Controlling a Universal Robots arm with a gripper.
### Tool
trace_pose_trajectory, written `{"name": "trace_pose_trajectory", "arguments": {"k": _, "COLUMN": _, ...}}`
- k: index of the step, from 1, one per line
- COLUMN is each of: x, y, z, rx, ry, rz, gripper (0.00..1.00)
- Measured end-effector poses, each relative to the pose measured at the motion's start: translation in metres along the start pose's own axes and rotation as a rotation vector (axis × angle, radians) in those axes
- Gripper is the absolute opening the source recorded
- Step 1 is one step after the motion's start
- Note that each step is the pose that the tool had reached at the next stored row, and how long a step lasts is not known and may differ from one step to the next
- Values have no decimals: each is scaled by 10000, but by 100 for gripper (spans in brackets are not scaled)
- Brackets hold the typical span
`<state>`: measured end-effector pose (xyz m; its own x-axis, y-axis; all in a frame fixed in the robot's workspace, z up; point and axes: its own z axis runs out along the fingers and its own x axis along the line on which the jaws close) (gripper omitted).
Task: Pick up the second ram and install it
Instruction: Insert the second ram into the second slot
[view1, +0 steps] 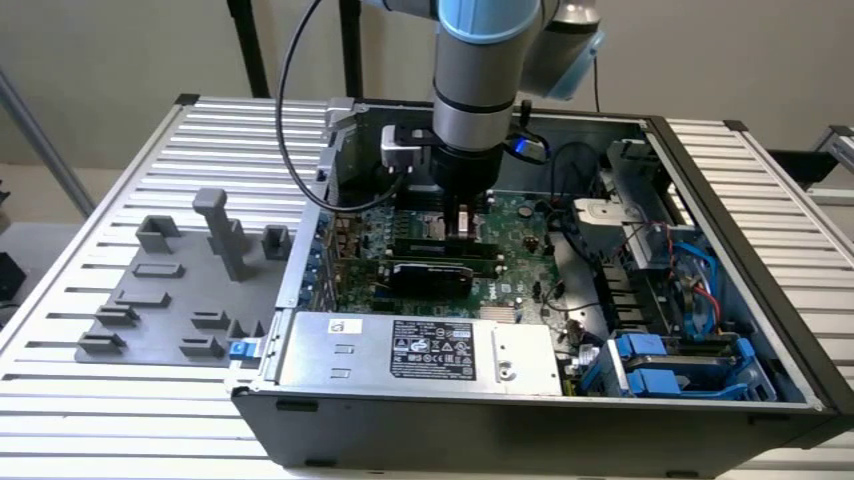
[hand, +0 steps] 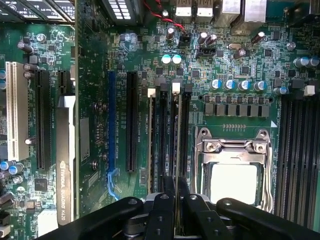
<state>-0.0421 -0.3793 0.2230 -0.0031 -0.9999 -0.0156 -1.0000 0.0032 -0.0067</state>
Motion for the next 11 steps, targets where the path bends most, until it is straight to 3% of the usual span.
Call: {"name": "trace_pose_trajectory", "arguments": {"k": 11, "x": 0, "y": -9, "z": 0, "rx": -2, "ry": -1, "rz": -136, "gripper": 0}}
